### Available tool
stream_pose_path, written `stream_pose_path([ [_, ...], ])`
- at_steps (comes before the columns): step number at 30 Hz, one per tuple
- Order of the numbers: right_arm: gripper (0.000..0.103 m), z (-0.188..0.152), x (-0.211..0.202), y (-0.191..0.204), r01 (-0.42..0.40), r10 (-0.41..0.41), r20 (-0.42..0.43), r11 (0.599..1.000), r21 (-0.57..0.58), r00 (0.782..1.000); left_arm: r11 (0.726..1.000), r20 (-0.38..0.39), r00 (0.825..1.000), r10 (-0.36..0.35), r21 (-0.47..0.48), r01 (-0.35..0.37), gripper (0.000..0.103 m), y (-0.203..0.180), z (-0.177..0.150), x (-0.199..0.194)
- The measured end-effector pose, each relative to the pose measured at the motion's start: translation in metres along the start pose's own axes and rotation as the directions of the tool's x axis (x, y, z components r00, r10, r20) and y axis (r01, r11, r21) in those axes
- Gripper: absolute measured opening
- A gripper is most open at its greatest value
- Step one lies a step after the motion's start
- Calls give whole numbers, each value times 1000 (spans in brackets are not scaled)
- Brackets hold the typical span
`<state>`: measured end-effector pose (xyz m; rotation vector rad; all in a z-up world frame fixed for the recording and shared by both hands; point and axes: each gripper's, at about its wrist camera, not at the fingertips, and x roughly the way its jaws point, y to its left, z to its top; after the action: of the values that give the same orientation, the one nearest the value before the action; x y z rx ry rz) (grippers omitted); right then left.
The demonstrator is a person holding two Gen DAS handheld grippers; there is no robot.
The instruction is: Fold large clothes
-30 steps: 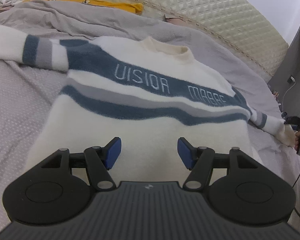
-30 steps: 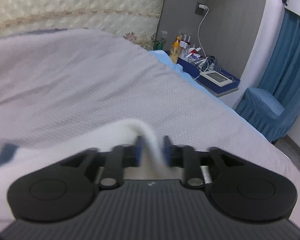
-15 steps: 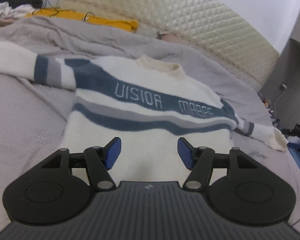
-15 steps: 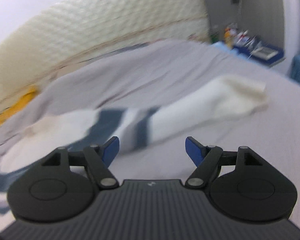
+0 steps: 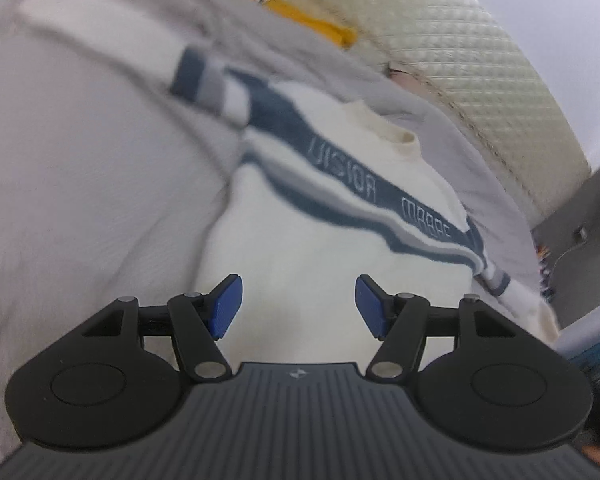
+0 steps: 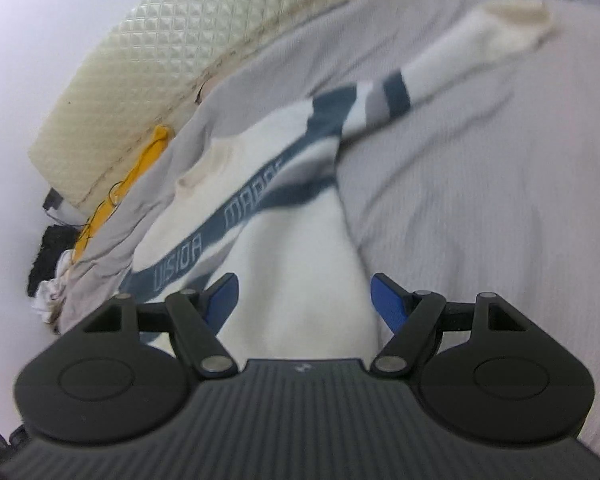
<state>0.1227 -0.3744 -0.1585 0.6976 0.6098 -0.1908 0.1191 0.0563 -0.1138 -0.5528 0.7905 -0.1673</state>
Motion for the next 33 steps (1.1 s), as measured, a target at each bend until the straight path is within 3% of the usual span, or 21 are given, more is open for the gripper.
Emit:
stream_pose_path([
  [2,75,-10,8,-7,11,-11,-35,1000,-1,999,997,-10,997,74,-16,-74,68,13,-1,-2],
  [4,75,-12,17,-19,5,-1,-85,999,53,996,992,-36,994,99,-80,-101,69,29,-3,0],
  [8,76,-22,37,-34,-33,66,-179,983,179,982,970,-77,990,117,-205,-131,72,56,-2,8],
  [13,68,-38,54,-31,-17,49,-243,991,133,969,949,-137,988,66,-298,-105,77,74,-9,23],
  [16,60,-40,60,-26,-8,34,-255,995,103,966,955,-133,989,62,-280,-97,77,70,-11,23],
  [18,46,-41,61,-24,-24,51,-265,994,103,963,957,-141,989,37,-281,-76,77,64,-12,28],
  [22,23,-48,59,-19,-117,148,-313,986,116,938,951,-188,980,-66,-308,5,76,60,-24,29],
  [24,16,-50,51,-12,-129,146,-294,989,77,945,933,-230,964,-131,-357,42,75,60,-33,30],
  [27,14,-47,36,-1,-153,153,-257,988,21,954,925,-233,962,-140,-377,43,51,61,-37,23],
  [29,13,-41,24,6,-169,164,-246,986,2,955,918,-229,961,-156,-393,55,22,62,-37,16],
  [33,12,-29,-1,22,-188,172,-225,981,-52,959,922,-185,966,-180,-373,100,14,60,-24,-10],
])
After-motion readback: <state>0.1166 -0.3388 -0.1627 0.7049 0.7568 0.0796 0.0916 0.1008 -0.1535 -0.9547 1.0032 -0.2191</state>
